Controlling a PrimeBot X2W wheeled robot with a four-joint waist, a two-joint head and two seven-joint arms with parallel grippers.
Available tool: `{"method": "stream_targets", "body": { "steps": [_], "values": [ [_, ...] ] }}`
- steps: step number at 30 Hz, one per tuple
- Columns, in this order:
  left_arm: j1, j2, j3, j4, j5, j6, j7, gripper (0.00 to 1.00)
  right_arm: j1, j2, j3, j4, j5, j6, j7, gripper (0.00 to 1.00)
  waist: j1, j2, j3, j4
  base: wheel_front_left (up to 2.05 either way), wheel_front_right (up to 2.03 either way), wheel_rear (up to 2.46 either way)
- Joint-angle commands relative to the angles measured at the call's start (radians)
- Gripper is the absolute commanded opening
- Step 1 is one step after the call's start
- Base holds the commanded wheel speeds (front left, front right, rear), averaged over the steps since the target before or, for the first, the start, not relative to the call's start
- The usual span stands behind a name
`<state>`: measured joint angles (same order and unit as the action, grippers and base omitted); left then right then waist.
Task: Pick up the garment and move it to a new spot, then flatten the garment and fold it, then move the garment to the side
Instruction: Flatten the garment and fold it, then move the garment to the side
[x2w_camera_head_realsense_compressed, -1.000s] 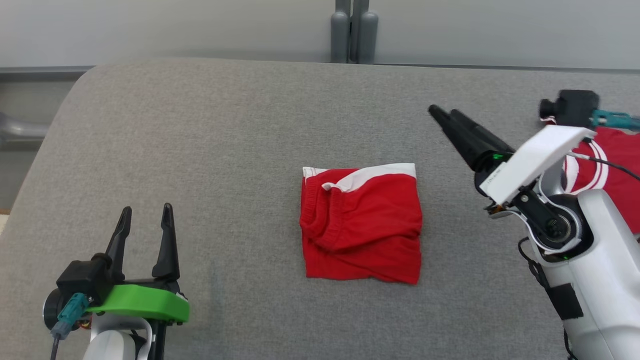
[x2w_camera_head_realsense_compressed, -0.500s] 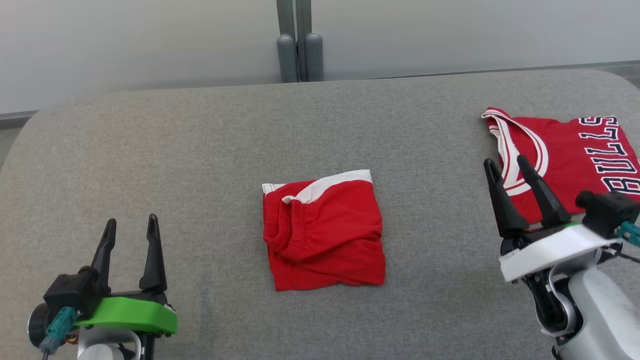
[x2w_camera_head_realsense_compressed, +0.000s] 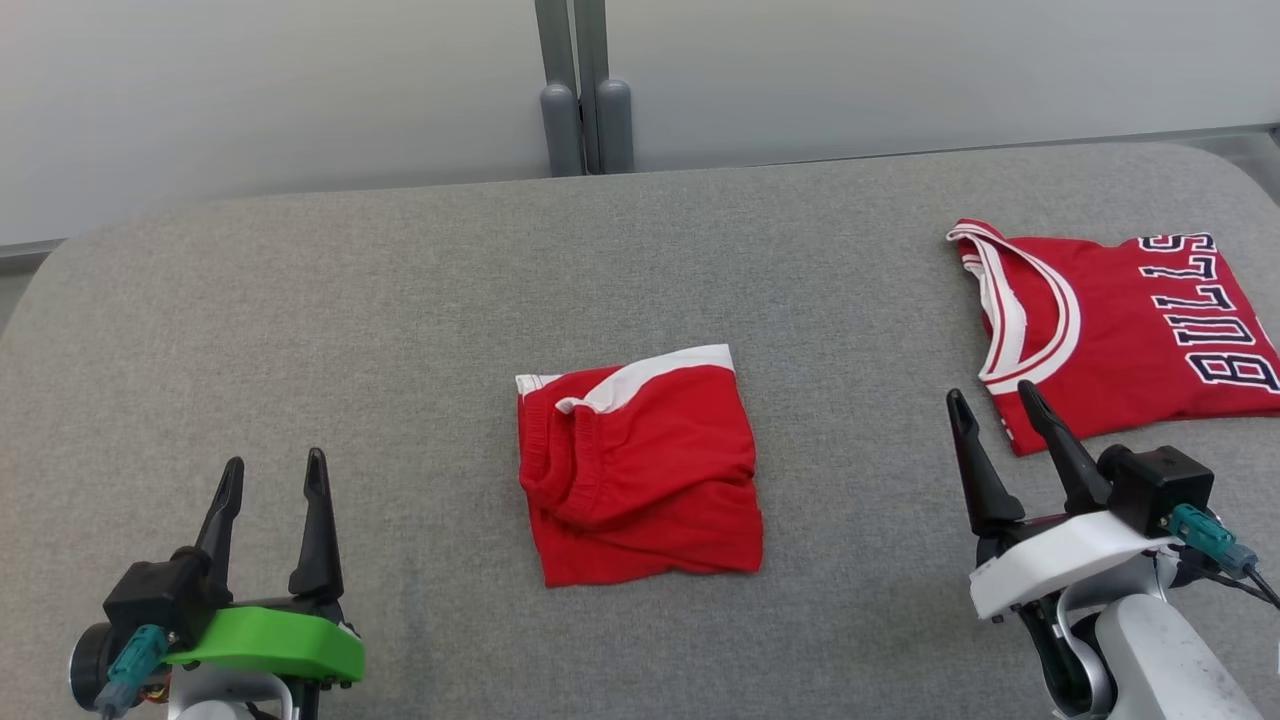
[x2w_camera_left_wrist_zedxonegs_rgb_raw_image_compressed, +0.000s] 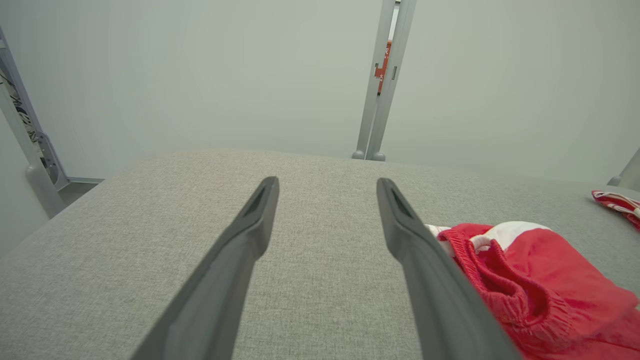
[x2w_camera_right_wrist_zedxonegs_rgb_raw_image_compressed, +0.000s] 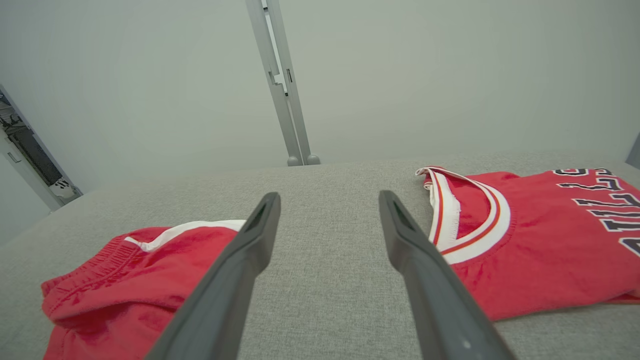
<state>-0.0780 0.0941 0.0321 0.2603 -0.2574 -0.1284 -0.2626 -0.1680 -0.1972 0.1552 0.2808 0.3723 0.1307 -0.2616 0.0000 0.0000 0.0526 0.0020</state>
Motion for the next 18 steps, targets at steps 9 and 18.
{"method": "stream_targets", "body": {
  "steps": [9,18],
  "values": [
    [-0.006,0.001,-0.013,0.006,0.008,-0.003,-0.002,1.0,-0.052,0.015,0.034,0.055,0.007,0.0,0.006,1.0,0.0,0.0,-0.005,0.036,0.0,0.0,0.0],
    [-0.022,0.0,-0.035,0.02,0.001,-0.004,-0.002,1.0,-0.219,0.073,0.083,0.277,0.092,-0.001,0.295,1.0,0.0,0.0,0.003,0.125,0.0,0.0,0.0]
  ]
}}
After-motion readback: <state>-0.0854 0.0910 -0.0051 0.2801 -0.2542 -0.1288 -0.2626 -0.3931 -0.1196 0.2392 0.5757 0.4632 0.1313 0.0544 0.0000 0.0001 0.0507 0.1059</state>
